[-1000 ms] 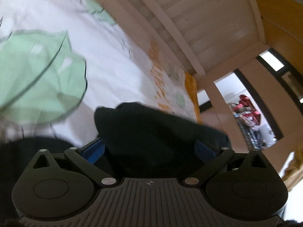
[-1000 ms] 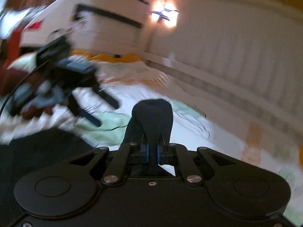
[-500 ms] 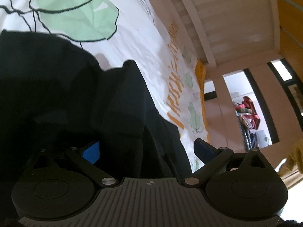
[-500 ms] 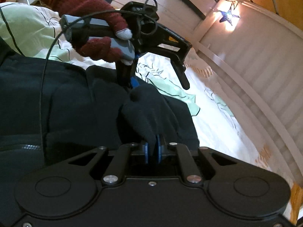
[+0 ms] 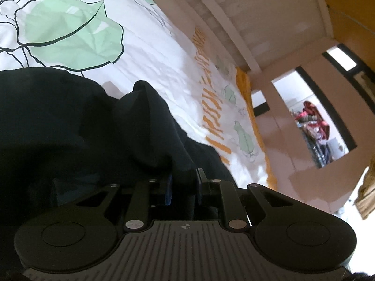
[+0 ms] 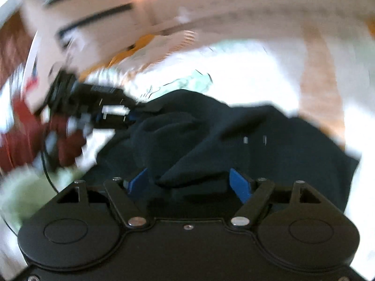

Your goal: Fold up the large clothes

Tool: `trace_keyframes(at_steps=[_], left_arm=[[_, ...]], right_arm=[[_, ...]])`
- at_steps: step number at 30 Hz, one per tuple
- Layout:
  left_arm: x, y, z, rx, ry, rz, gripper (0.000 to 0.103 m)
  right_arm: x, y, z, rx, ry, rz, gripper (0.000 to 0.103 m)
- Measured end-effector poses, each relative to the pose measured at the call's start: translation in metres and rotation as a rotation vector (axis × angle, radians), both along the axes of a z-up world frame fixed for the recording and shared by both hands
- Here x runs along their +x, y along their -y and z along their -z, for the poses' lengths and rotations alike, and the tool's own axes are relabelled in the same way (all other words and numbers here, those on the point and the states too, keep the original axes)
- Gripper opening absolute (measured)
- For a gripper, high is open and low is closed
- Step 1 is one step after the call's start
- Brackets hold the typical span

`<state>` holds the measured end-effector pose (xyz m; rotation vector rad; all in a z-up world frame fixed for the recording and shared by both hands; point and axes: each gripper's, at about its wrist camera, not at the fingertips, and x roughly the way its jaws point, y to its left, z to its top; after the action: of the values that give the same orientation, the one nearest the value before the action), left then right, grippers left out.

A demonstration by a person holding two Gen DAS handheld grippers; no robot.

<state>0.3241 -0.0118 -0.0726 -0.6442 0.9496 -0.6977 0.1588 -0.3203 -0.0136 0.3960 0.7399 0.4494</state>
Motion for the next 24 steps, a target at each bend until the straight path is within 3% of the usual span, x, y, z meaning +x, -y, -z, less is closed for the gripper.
trace_keyframes(at_steps=[4,6,8,10,14,16,17,18,19,20,21,24], left_arm=[[-0.004,-0.005,0.007,0.011,-0.017,0.002,0.020],[-0.005,-0.008,0.011,0.009,-0.031,-0.002,0.025],[-0.004,-0.009,0.015,0.009,-0.048,0.000,0.043],[-0.003,-0.008,0.017,-0.011,-0.063,0.008,0.052],[0.000,0.000,0.020,-0.026,-0.082,0.022,0.058],[0.002,0.002,0.022,-0.027,-0.094,0.033,0.058],[0.001,0.003,0.022,-0.035,-0.088,0.028,0.052],[-0.001,0.003,0.020,-0.047,-0.068,0.016,0.044],[-0.002,0.003,0.018,-0.046,-0.050,0.003,0.023],[-0.003,0.004,0.015,-0.038,-0.034,-0.004,0.014],[-0.004,0.005,0.010,-0.029,-0.008,-0.005,0.014],[-0.004,0.009,-0.008,-0.024,0.058,-0.005,0.012]], right_arm=[[0.021,0.008,0.014,0.174,-0.111,0.056,0.078],[0.036,0.003,0.017,0.197,-0.147,0.068,0.078],[0.051,0.001,0.021,0.214,-0.174,0.081,0.078],[0.060,0.005,0.030,0.259,-0.206,0.106,0.080],[0.077,0.007,0.038,0.338,-0.253,0.158,0.080],[0.082,0.007,0.039,0.363,-0.264,0.174,0.079],[0.082,0.003,0.041,0.366,-0.262,0.181,0.076],[0.081,0.003,0.041,0.356,-0.260,0.186,0.067],[0.079,0.001,0.039,0.324,-0.260,0.192,0.056],[0.078,-0.001,0.037,0.285,-0.250,0.199,0.050],[0.077,-0.003,0.031,0.231,-0.231,0.202,0.038],[0.072,-0.005,0.009,0.099,-0.139,0.190,0.032]])
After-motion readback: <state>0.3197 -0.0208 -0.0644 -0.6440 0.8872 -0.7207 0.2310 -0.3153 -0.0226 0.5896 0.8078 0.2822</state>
